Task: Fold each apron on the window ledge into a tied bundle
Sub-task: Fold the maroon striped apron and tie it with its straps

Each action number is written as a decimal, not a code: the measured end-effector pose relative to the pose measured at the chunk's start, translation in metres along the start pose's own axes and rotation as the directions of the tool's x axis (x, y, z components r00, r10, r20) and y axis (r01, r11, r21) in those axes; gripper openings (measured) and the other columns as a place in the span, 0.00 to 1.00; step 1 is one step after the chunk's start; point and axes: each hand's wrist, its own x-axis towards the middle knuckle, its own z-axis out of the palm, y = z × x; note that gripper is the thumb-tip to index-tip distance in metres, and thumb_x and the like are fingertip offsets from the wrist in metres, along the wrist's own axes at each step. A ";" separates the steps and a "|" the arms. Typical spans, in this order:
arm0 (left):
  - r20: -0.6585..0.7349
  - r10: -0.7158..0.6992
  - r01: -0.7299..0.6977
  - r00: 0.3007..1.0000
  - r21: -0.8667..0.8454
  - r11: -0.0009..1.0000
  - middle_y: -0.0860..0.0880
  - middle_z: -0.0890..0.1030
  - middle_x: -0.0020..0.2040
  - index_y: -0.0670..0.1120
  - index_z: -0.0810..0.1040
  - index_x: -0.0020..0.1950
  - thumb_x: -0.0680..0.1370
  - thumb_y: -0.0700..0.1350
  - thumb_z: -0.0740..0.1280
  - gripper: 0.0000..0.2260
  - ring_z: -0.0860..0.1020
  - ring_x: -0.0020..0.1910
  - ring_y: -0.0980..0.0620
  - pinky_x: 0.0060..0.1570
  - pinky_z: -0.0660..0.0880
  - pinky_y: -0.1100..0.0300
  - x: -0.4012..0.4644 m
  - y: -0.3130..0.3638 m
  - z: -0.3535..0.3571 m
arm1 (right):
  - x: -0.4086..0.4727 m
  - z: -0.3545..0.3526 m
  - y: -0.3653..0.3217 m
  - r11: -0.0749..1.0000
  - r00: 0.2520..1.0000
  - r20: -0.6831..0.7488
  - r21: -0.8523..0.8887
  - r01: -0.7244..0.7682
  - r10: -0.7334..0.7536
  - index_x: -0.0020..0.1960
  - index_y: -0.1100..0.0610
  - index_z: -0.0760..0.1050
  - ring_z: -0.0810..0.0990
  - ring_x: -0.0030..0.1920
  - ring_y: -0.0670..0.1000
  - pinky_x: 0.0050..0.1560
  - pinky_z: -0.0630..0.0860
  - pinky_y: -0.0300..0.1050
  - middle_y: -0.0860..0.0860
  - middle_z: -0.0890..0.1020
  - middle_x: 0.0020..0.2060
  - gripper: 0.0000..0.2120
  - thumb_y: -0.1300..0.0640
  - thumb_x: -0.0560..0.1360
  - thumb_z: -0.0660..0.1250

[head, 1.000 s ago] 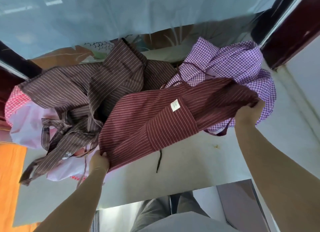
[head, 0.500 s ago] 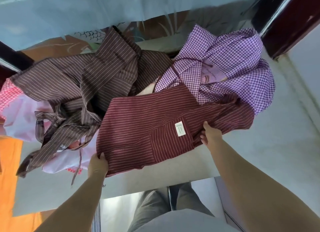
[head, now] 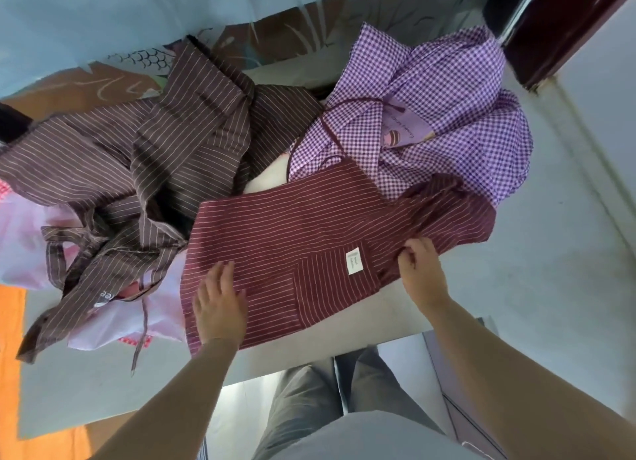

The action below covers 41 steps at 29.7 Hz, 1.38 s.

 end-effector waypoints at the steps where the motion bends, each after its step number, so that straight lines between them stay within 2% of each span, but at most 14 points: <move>1: 0.051 0.174 -0.177 0.983 0.055 0.983 0.45 0.62 0.75 0.49 0.59 0.76 0.79 0.51 0.63 0.27 0.62 0.73 0.41 0.72 0.60 0.42 0.005 0.019 0.002 | 0.005 -0.002 0.003 0.999 1.000 0.006 -0.043 0.025 -0.025 0.55 0.60 0.74 0.74 0.56 0.53 0.57 0.76 0.49 0.53 0.73 0.59 0.08 0.62 0.79 0.59; 4: 0.298 0.369 -0.412 0.880 0.095 0.906 0.49 0.49 0.79 0.51 0.47 0.79 0.79 0.56 0.62 0.34 0.49 0.78 0.45 0.74 0.53 0.45 0.020 0.080 0.008 | 0.025 -0.015 0.007 0.996 0.995 -0.062 0.053 -0.077 0.080 0.61 0.58 0.74 0.72 0.64 0.54 0.65 0.72 0.50 0.53 0.65 0.71 0.12 0.62 0.78 0.61; 9: 0.588 0.155 -0.258 0.794 0.095 0.961 0.52 0.35 0.78 0.51 0.36 0.78 0.75 0.54 0.69 0.46 0.41 0.77 0.43 0.69 0.65 0.42 0.035 0.114 0.020 | 0.071 -0.058 0.015 0.858 0.890 -0.121 0.348 -0.377 0.440 0.75 0.54 0.59 0.65 0.70 0.56 0.69 0.66 0.52 0.53 0.59 0.74 0.30 0.60 0.75 0.66; 12: 0.612 0.126 -0.272 0.780 0.152 0.950 0.51 0.30 0.76 0.49 0.33 0.77 0.72 0.56 0.71 0.51 0.39 0.77 0.42 0.69 0.66 0.43 0.035 0.114 0.026 | 0.088 -0.079 0.029 0.769 0.874 0.112 0.432 -0.471 0.473 0.75 0.53 0.57 0.80 0.54 0.59 0.53 0.79 0.52 0.51 0.70 0.65 0.33 0.57 0.75 0.68; 18: 0.659 0.063 -0.292 0.750 0.245 0.925 0.46 0.26 0.74 0.47 0.27 0.74 0.67 0.63 0.73 0.60 0.36 0.75 0.36 0.69 0.65 0.41 0.032 0.132 0.027 | 0.099 -0.110 0.021 0.881 0.775 0.507 0.058 -0.469 0.378 0.61 0.59 0.72 0.78 0.45 0.53 0.45 0.78 0.44 0.56 0.77 0.47 0.15 0.57 0.76 0.68; 20: 0.672 0.042 -0.301 0.739 0.274 0.914 0.44 0.25 0.73 0.45 0.25 0.73 0.66 0.65 0.72 0.61 0.35 0.75 0.35 0.70 0.63 0.40 0.032 0.136 0.026 | 0.101 -0.123 0.014 0.841 0.747 0.600 0.214 -0.496 0.288 0.57 0.60 0.72 0.76 0.35 0.50 0.37 0.78 0.41 0.56 0.78 0.44 0.10 0.59 0.77 0.66; 23: 0.683 0.023 -0.306 0.730 0.296 0.905 0.42 0.23 0.72 0.44 0.23 0.71 0.66 0.66 0.71 0.62 0.34 0.74 0.34 0.71 0.60 0.39 0.032 0.138 0.029 | 0.097 -0.157 0.002 0.690 0.707 0.704 0.478 -0.544 0.070 0.50 0.58 0.70 0.61 0.25 0.47 0.22 0.62 0.36 0.57 0.72 0.38 0.04 0.64 0.78 0.58; 25: 0.680 0.017 -0.320 0.733 0.323 0.891 0.40 0.24 0.72 0.43 0.24 0.72 0.66 0.68 0.71 0.62 0.34 0.73 0.33 0.72 0.58 0.39 0.032 0.138 0.030 | 0.093 -0.179 0.003 0.757 0.666 0.746 0.443 -0.481 -0.013 0.40 0.55 0.66 0.56 0.22 0.46 0.22 0.56 0.34 0.55 0.62 0.30 0.10 0.65 0.79 0.56; 27: 0.673 0.010 -0.320 0.740 0.339 0.885 0.40 0.24 0.72 0.42 0.24 0.72 0.65 0.68 0.71 0.63 0.34 0.74 0.33 0.72 0.57 0.40 0.032 0.139 0.030 | 0.088 -0.199 0.009 0.795 0.688 0.725 0.435 -0.423 -0.030 0.41 0.55 0.67 0.56 0.22 0.45 0.22 0.55 0.35 0.53 0.59 0.27 0.10 0.65 0.80 0.58; 30: 0.678 -0.001 -0.316 0.735 0.342 0.885 0.39 0.24 0.71 0.42 0.23 0.71 0.66 0.68 0.71 0.63 0.34 0.73 0.33 0.72 0.56 0.39 0.031 0.141 0.030 | 0.084 -0.222 0.026 0.858 0.809 0.585 0.387 -0.338 0.054 0.58 0.50 0.74 0.59 0.25 0.48 0.24 0.59 0.40 0.51 0.62 0.26 0.14 0.66 0.78 0.63; 33: 0.672 0.000 -0.334 0.740 0.367 0.868 0.38 0.22 0.70 0.41 0.23 0.71 0.65 0.69 0.69 0.63 0.34 0.73 0.32 0.72 0.57 0.40 0.031 0.141 0.034 | 0.081 -0.229 0.041 0.947 0.983 0.045 0.266 -0.182 0.176 0.53 0.48 0.77 0.68 0.30 0.52 0.27 0.67 0.41 0.49 0.68 0.28 0.11 0.62 0.74 0.67; 34: 0.672 0.009 -0.347 0.741 0.370 0.862 0.38 0.22 0.69 0.41 0.24 0.72 0.65 0.69 0.69 0.63 0.34 0.73 0.33 0.72 0.58 0.40 0.031 0.142 0.033 | 0.080 -0.227 0.048 0.940 0.955 -0.193 0.299 -0.164 0.228 0.51 0.48 0.77 0.70 0.31 0.52 0.30 0.68 0.42 0.48 0.69 0.29 0.10 0.60 0.73 0.65; 36: 0.674 0.021 -0.339 0.738 0.344 0.876 0.40 0.23 0.71 0.43 0.24 0.72 0.66 0.67 0.71 0.62 0.36 0.74 0.33 0.71 0.60 0.40 0.030 0.143 0.029 | 0.077 -0.214 0.058 0.912 0.847 -0.395 0.344 -0.223 0.357 0.51 0.49 0.76 0.74 0.34 0.53 0.37 0.68 0.44 0.47 0.74 0.31 0.09 0.56 0.72 0.62; 41: 0.578 0.386 -0.644 0.718 0.342 0.685 0.43 0.25 0.72 0.47 0.23 0.72 0.72 0.60 0.70 0.56 0.34 0.75 0.39 0.74 0.49 0.41 0.013 0.158 0.021 | 0.059 -0.143 0.082 0.882 0.882 -0.021 -0.023 -0.471 0.471 0.65 0.55 0.71 0.77 0.57 0.59 0.53 0.74 0.50 0.55 0.75 0.60 0.22 0.44 0.76 0.63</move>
